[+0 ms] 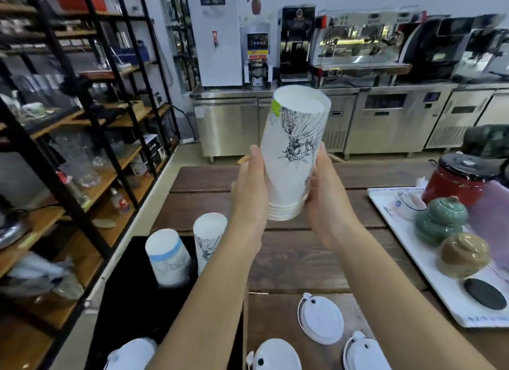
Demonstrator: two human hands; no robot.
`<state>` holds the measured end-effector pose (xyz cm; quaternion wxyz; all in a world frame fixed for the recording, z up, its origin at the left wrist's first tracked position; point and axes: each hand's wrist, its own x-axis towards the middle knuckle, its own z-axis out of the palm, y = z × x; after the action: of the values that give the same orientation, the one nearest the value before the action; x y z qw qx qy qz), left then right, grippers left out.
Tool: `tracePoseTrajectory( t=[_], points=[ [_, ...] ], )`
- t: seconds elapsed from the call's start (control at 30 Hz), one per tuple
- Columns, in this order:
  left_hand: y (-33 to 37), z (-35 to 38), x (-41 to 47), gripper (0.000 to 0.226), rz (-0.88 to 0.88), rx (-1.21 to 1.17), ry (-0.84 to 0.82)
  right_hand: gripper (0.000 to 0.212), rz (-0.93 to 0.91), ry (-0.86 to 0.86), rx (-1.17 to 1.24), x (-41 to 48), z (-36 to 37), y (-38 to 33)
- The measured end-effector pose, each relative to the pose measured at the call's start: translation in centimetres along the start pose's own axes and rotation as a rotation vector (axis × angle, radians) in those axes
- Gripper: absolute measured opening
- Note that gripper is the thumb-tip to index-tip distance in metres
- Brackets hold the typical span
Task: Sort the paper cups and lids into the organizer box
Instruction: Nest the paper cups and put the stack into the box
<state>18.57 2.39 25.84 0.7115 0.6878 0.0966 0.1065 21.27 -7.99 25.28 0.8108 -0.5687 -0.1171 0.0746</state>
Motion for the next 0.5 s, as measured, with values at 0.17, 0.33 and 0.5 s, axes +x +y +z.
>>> tracePoseTrajectory(
  t=[0.17, 0.33, 0.5],
  points=[
    [0.7, -4.5, -0.6, 0.061, -0.006, -0.069, 0.033, 0.052, 0.124, -0.021, -0.119, -0.2, 4.0, 0.8],
    [-1.1, -7.6, -0.2, 0.061, -0.089, -0.124, 0.141, 0.058, 0.183, -0.059, -0.225, 0.2, 6.6, 3.6],
    [-3.1, -8.9, -0.4, 0.051, -0.179, -0.225, 0.193, 0.063, 0.300, -0.050, -0.365, 0.4, 7.2, 6.2]
  ],
)
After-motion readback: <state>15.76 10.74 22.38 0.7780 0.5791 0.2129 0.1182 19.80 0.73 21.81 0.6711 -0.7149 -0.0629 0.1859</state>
